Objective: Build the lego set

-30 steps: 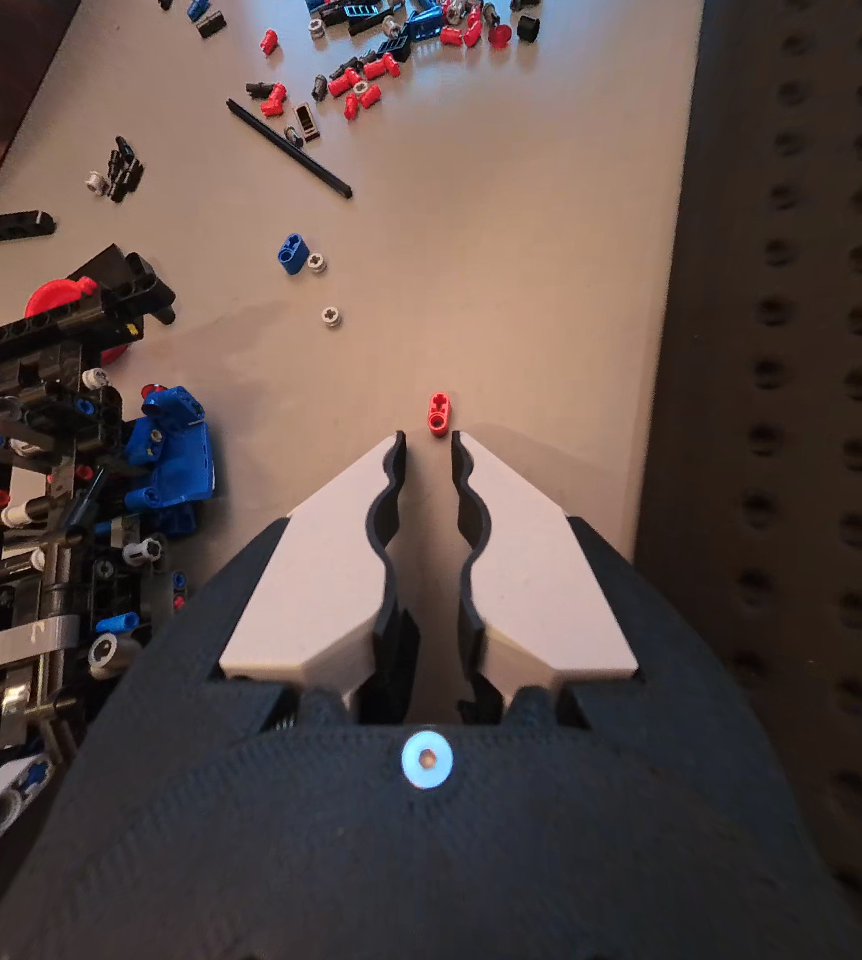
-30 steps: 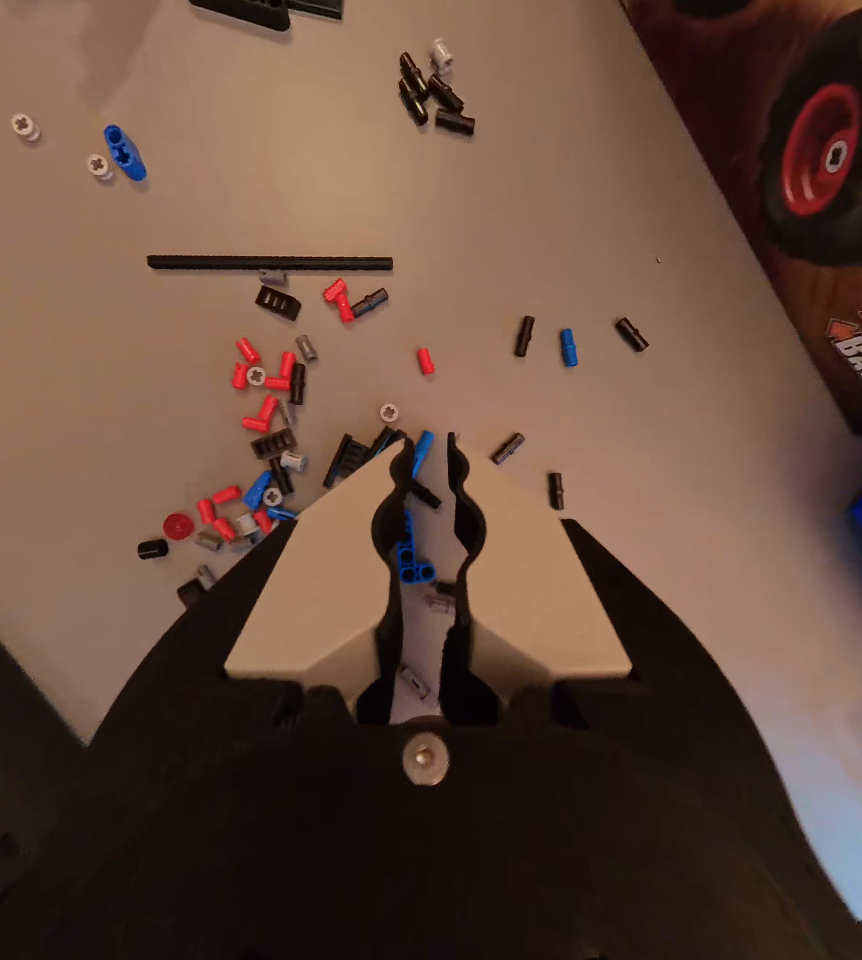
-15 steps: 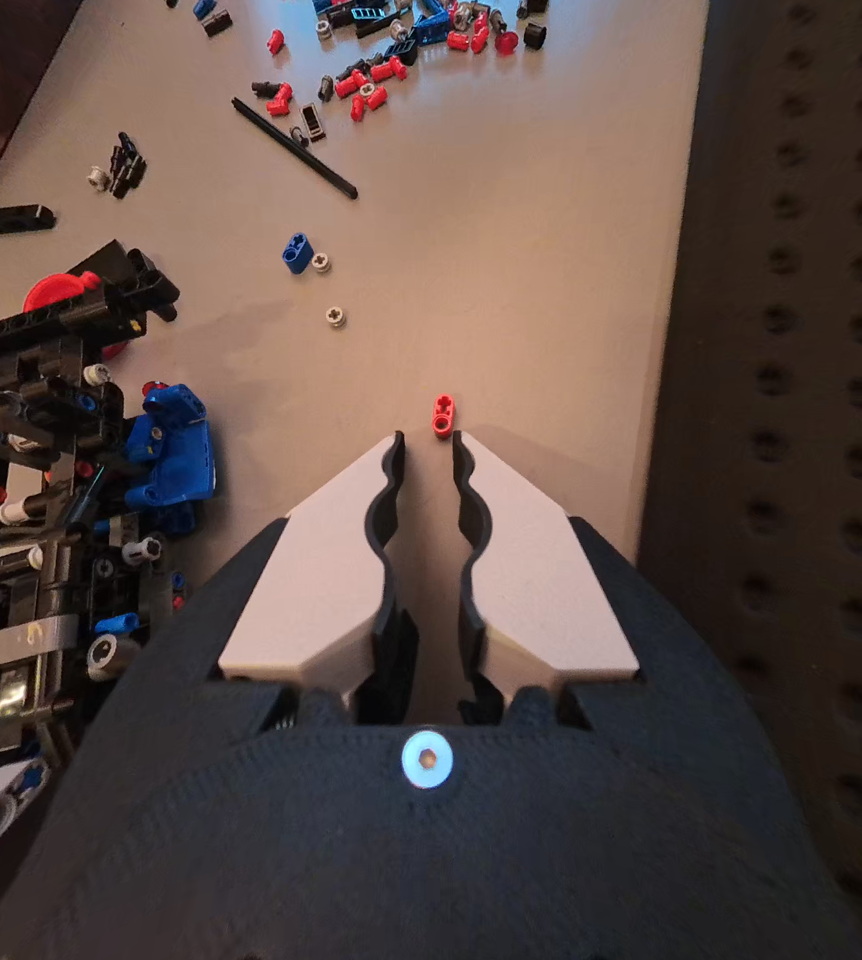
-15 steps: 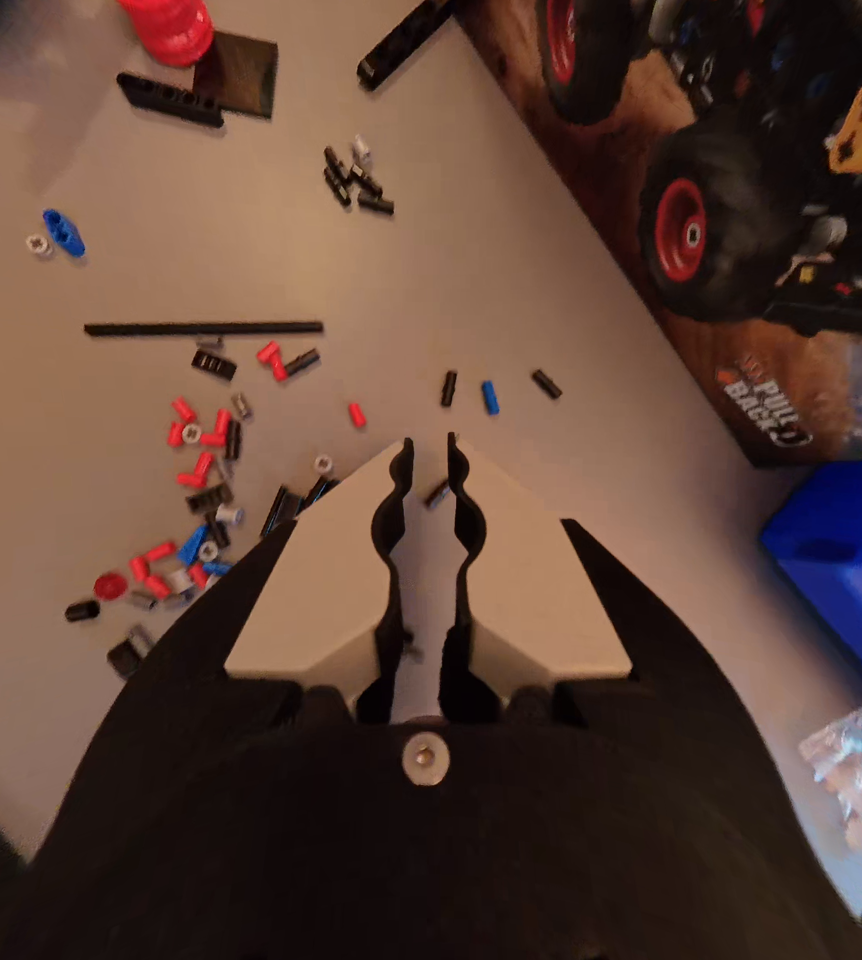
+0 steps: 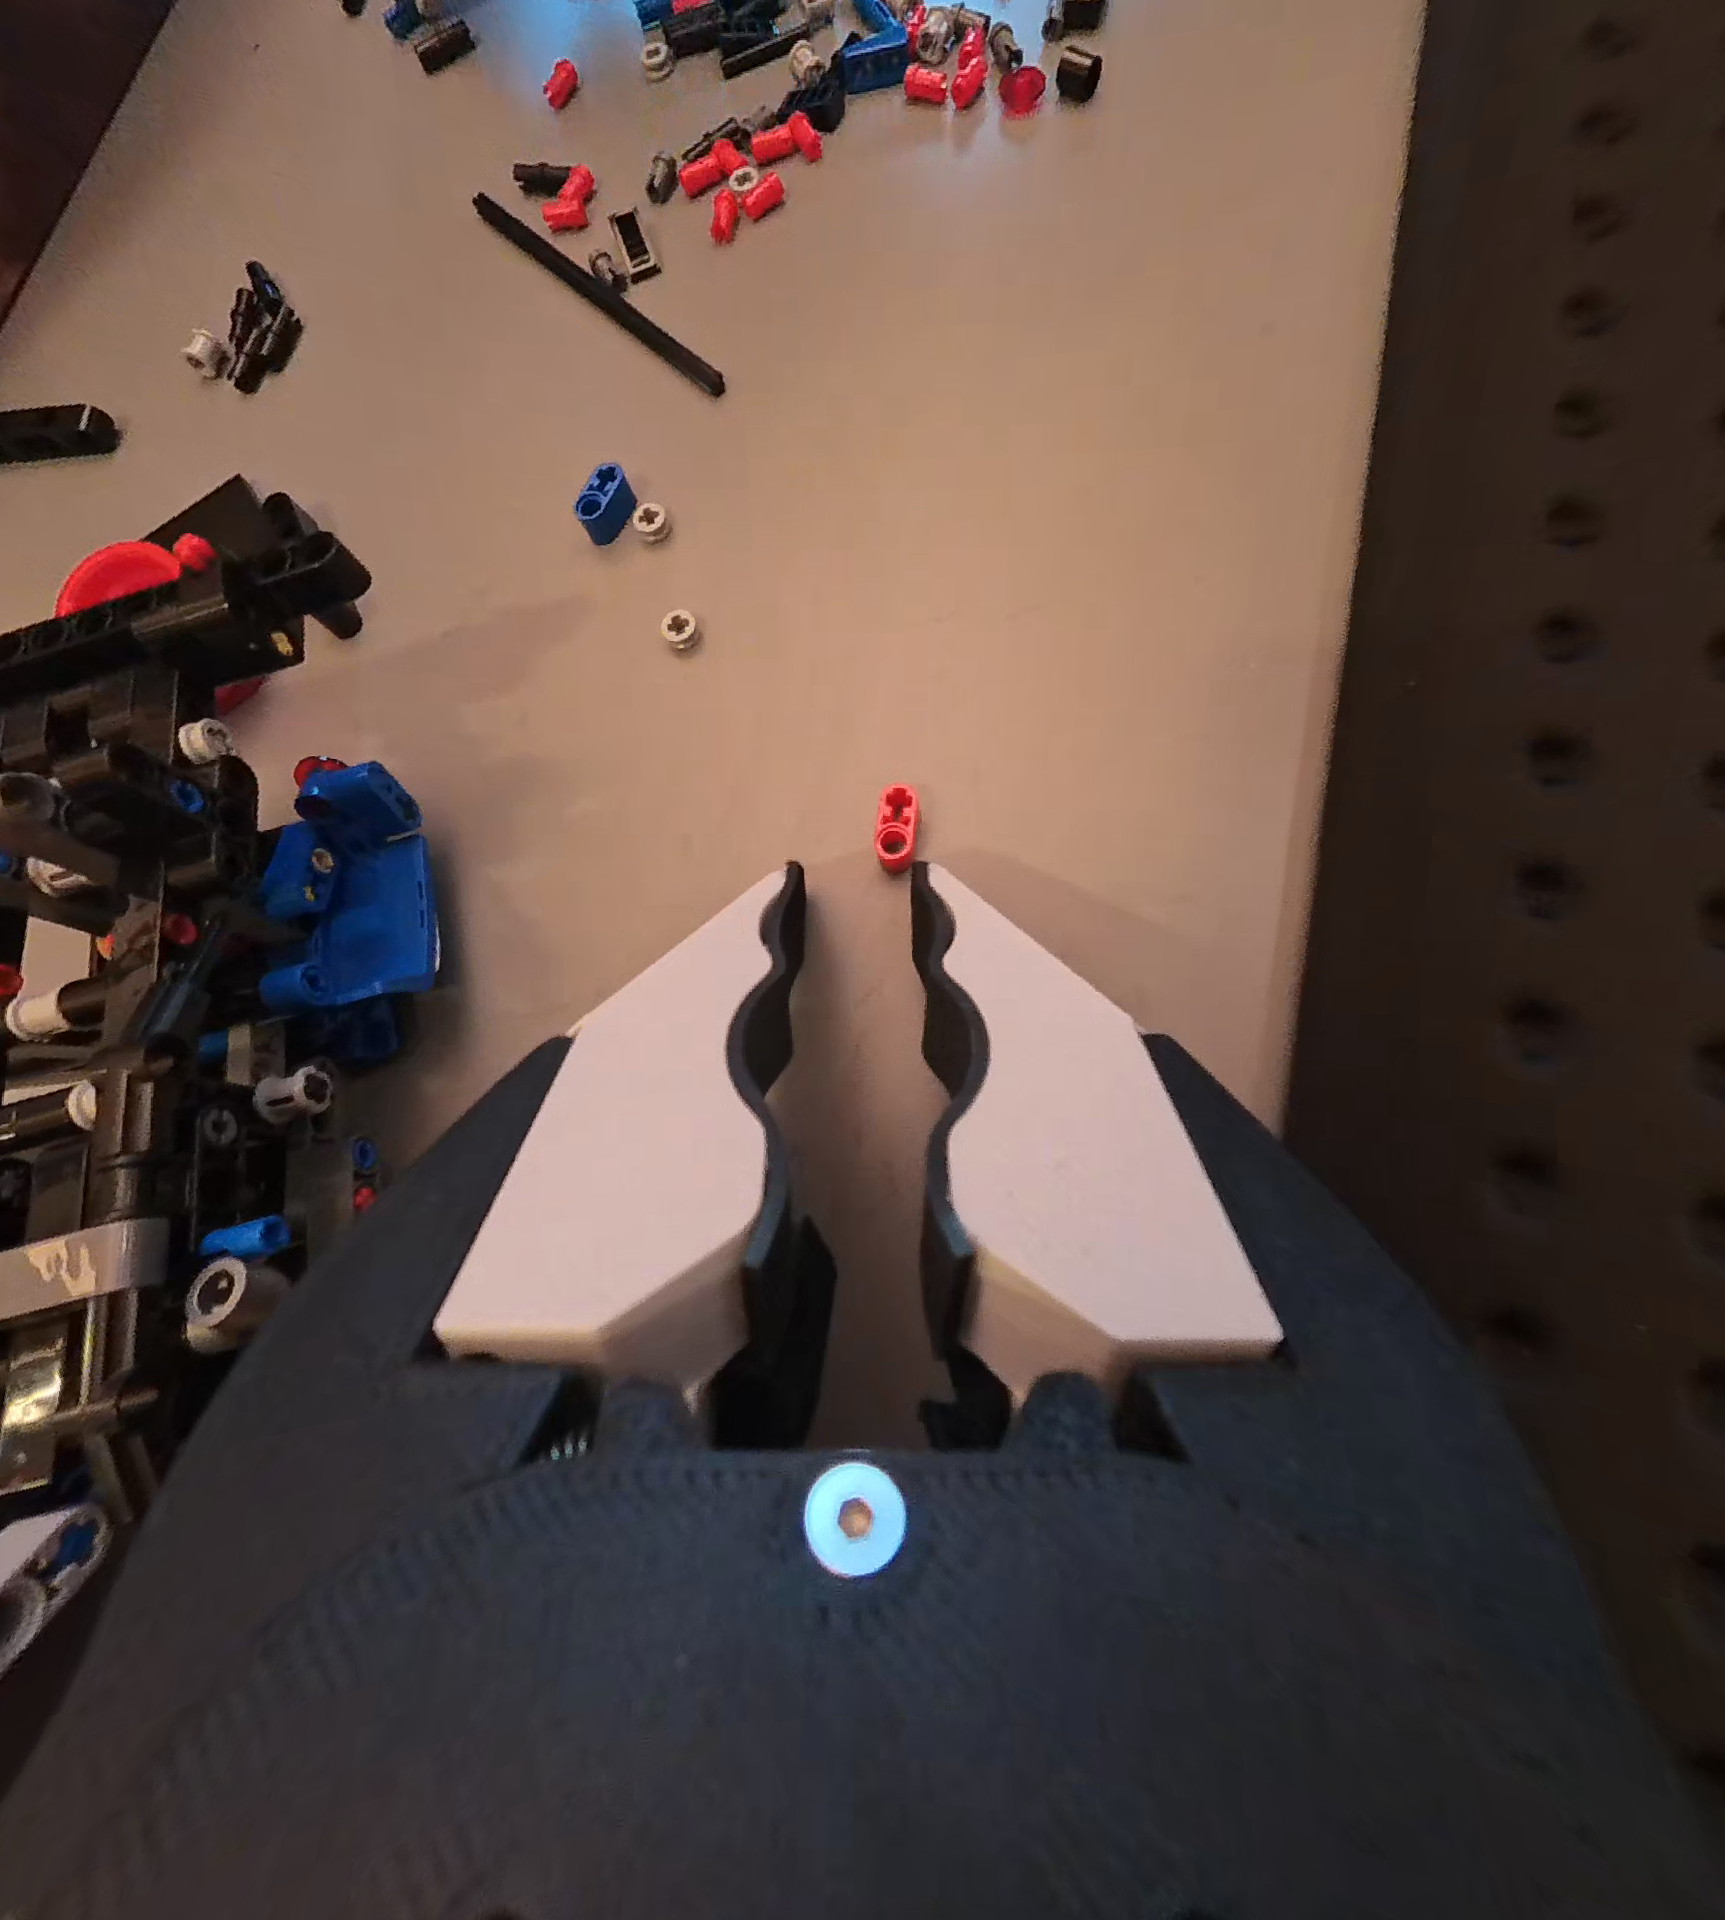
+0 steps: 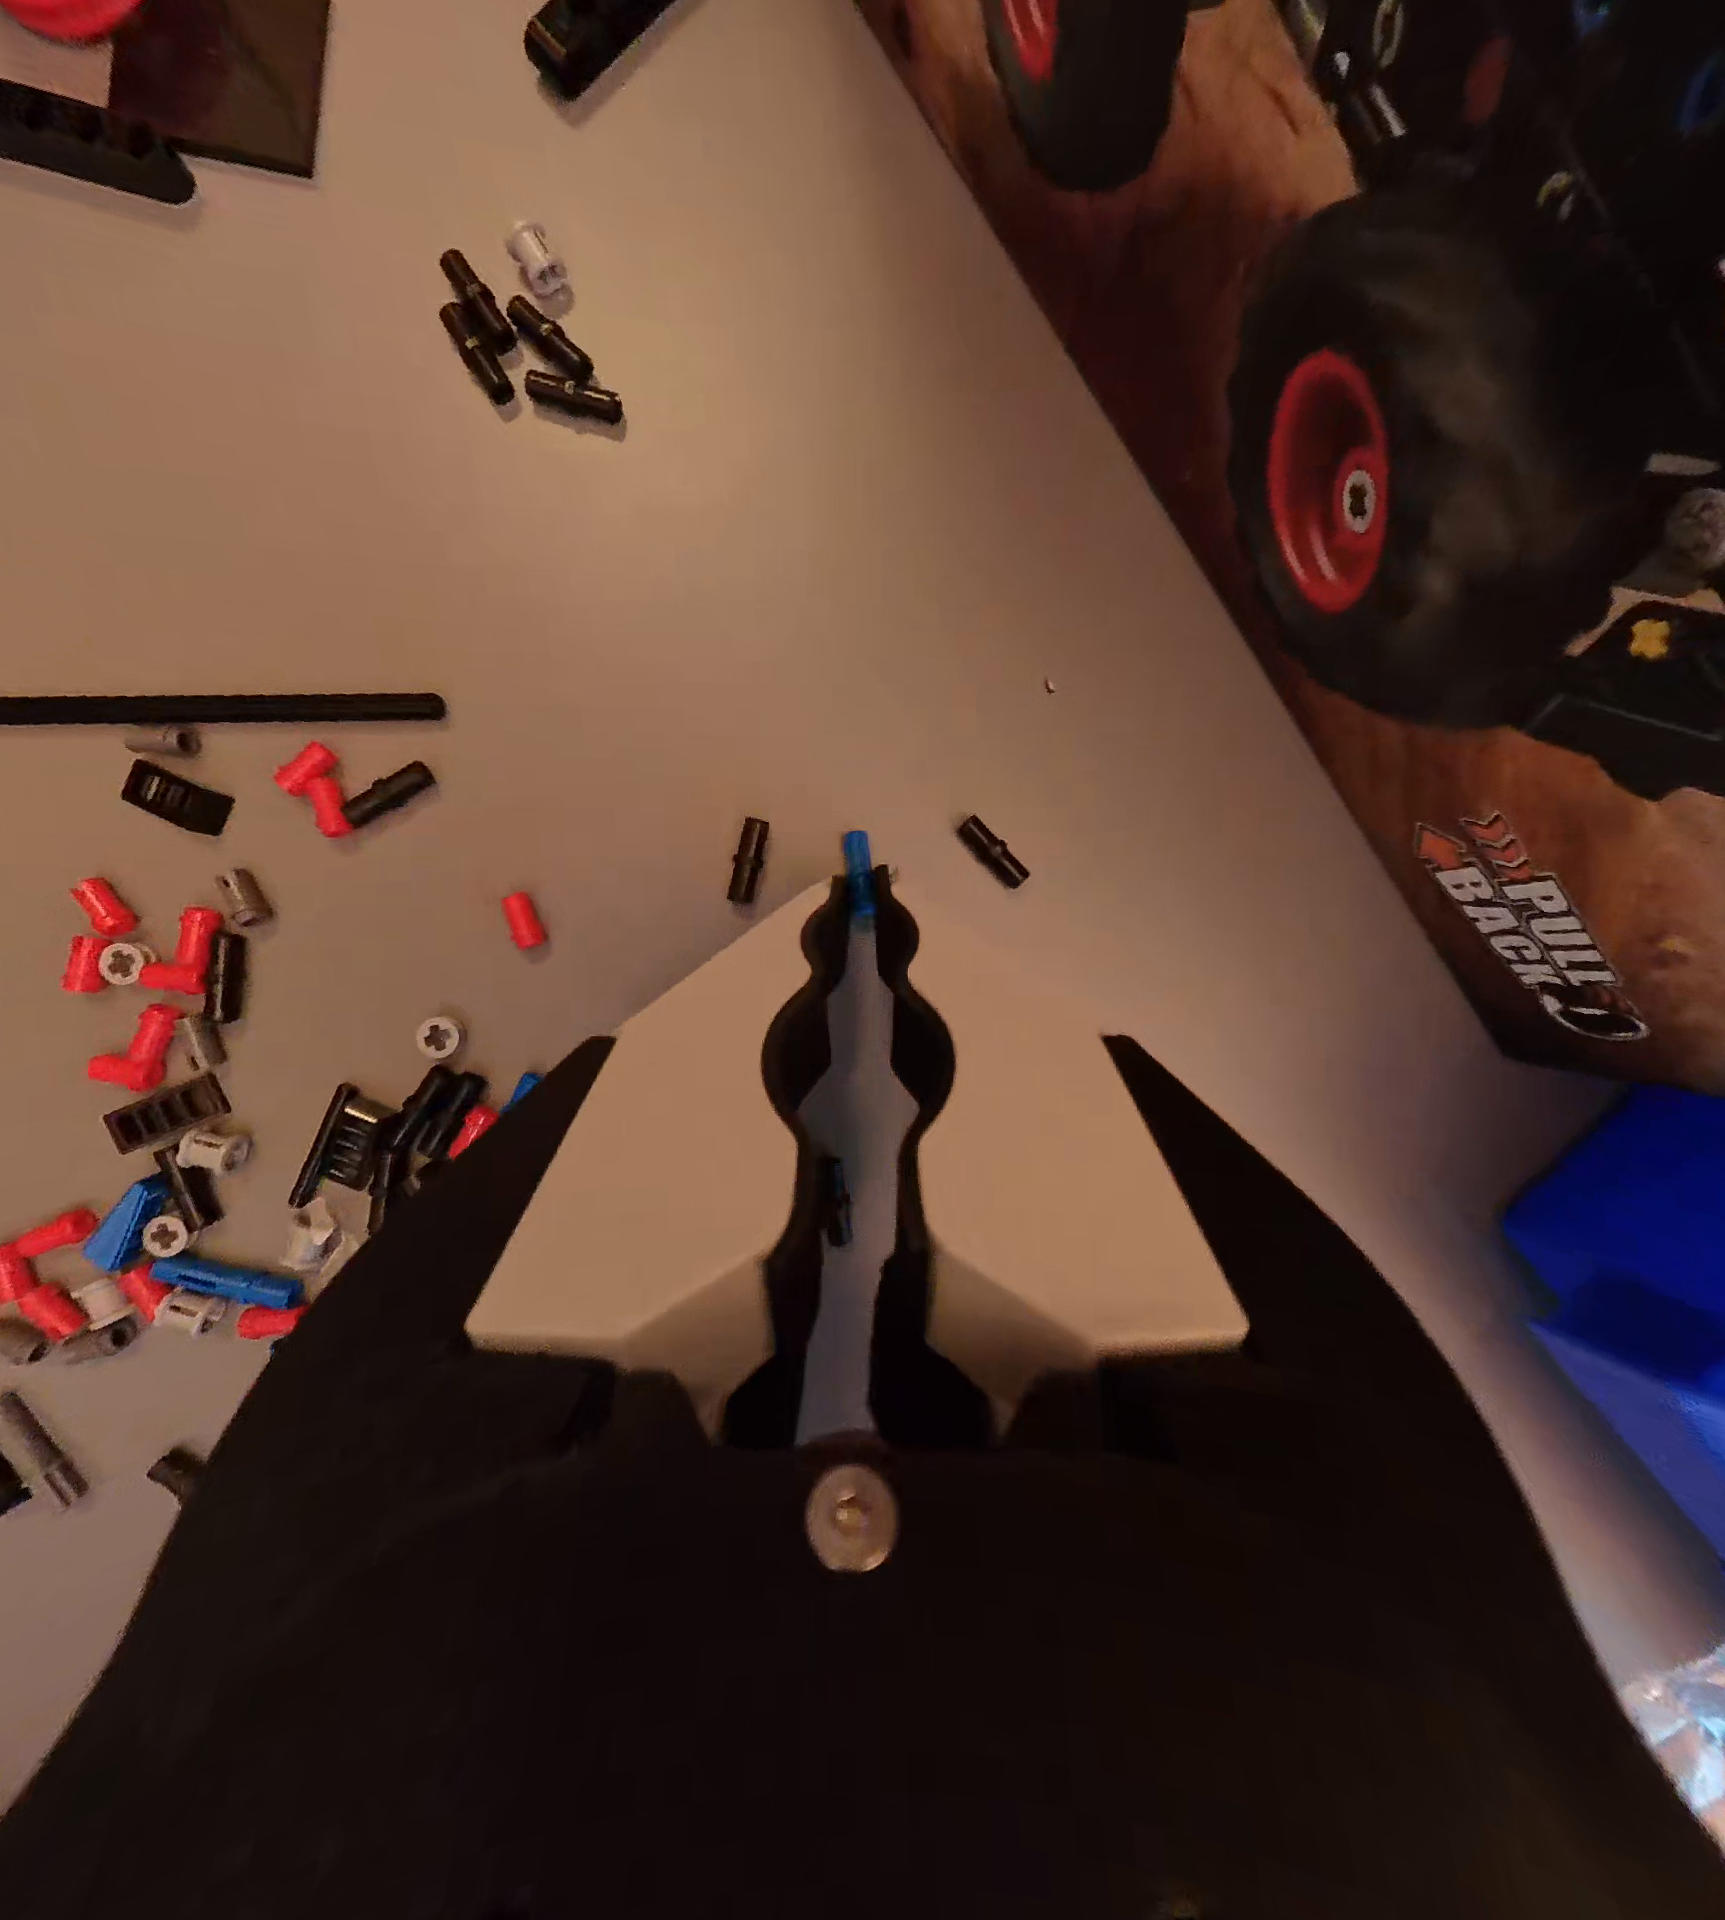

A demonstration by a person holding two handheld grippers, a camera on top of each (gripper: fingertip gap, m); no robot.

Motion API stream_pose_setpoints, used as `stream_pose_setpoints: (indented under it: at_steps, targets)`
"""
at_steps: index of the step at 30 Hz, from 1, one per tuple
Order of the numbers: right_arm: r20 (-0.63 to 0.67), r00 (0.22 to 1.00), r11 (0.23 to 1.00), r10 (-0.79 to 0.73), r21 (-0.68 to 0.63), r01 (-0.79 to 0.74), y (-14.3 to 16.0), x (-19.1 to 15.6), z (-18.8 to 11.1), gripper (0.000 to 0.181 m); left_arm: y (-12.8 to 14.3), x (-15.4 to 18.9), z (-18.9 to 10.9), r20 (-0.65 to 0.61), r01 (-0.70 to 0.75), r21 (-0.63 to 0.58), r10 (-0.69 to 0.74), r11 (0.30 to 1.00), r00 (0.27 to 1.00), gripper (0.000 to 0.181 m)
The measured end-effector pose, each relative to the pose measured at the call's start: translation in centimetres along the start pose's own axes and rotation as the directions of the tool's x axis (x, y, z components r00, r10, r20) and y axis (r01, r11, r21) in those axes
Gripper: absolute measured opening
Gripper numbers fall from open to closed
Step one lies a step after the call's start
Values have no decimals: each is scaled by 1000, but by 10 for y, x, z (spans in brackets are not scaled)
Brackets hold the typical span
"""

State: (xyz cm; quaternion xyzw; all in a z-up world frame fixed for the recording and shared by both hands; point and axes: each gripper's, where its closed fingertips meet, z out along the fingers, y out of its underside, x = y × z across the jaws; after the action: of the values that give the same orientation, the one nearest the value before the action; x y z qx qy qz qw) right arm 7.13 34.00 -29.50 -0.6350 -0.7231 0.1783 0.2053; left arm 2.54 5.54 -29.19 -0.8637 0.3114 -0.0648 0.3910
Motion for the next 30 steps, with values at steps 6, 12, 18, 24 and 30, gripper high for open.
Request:
stream_pose_setpoints:
  at_steps: [6,12,18,24,30]
  targets:
    - [71,997,991,-29,131,20,-26,-31,-22,2,-1,-5,-1,32,-9,0,9,1000,999,25]
    - [299,939,937,-172,344,62,-88,-139,-59,2,-23,-24,-20,144,-16,130,-3,991,990,31]
    - [447,845,918,-293,380,117,-114,-230,-57,2,-59,-32,-50,346,-214,262,116,941,931,28]
    - [502,796,913,-337,381,147,-126,-268,-49,2,-70,-23,-59,426,-343,256,213,904,879,23]
    - [530,784,911,-323,398,106,-132,-272,-50,2,-70,-19,-60,409,-352,267,225,897,884,11]
